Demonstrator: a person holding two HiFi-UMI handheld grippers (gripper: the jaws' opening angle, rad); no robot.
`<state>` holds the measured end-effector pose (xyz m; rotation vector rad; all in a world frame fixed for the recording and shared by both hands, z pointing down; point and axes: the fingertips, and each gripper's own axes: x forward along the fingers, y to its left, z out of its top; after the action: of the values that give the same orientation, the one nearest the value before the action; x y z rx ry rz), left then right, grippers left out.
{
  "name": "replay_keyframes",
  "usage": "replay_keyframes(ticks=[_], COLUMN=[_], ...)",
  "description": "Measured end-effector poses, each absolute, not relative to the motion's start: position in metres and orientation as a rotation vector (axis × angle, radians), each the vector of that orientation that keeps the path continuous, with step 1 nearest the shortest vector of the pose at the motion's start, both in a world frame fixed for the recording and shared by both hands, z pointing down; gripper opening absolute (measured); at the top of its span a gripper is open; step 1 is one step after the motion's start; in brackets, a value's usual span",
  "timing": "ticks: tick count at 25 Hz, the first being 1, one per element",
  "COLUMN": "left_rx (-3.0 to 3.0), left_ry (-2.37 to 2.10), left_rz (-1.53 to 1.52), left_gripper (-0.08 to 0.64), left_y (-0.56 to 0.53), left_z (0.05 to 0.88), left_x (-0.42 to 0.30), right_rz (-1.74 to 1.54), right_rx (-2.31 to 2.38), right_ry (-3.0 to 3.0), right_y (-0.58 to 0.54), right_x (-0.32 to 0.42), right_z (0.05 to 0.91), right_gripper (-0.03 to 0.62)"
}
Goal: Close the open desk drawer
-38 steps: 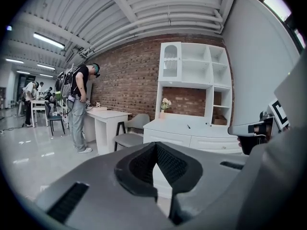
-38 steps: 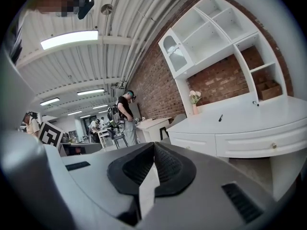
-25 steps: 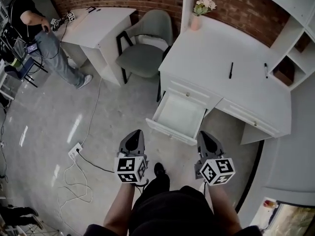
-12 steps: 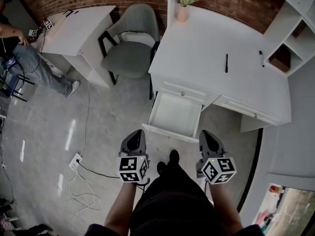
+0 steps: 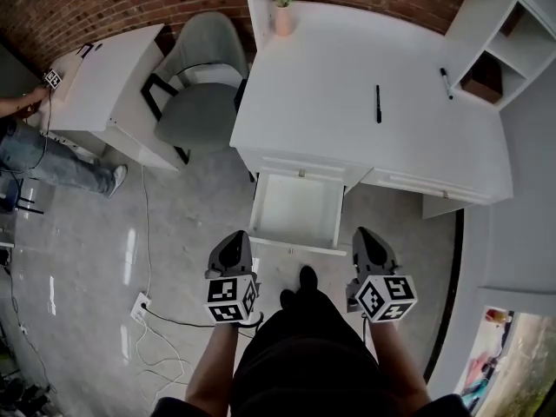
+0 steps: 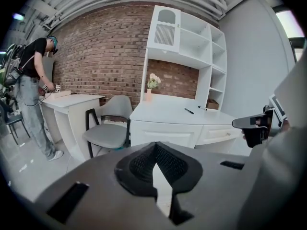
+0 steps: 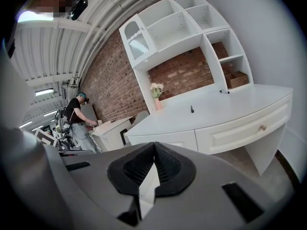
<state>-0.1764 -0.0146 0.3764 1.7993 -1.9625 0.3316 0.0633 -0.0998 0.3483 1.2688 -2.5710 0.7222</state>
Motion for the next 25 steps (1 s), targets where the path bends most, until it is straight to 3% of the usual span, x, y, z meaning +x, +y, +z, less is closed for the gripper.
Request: replay_keyframes(ticks=[11,25], left_rx=[1.726,1.793], left_ry=[-1.818,-1.513], left_rz=[0.446,0.633], left_gripper=[0.009,0.009], left_y=[-0.031,-0.003], left_z=[0.445,0.562], left_x=[-0.179,-0.185], right_rz=[0.810,1.001], right_rx=[1.310,1.456], right_ry=[-2.370,-2.106], right_y=[-0.098,-0.030], right_x=[0.096,0.079], right_z=[0.413,0.524], right_gripper=[0.005,0.005])
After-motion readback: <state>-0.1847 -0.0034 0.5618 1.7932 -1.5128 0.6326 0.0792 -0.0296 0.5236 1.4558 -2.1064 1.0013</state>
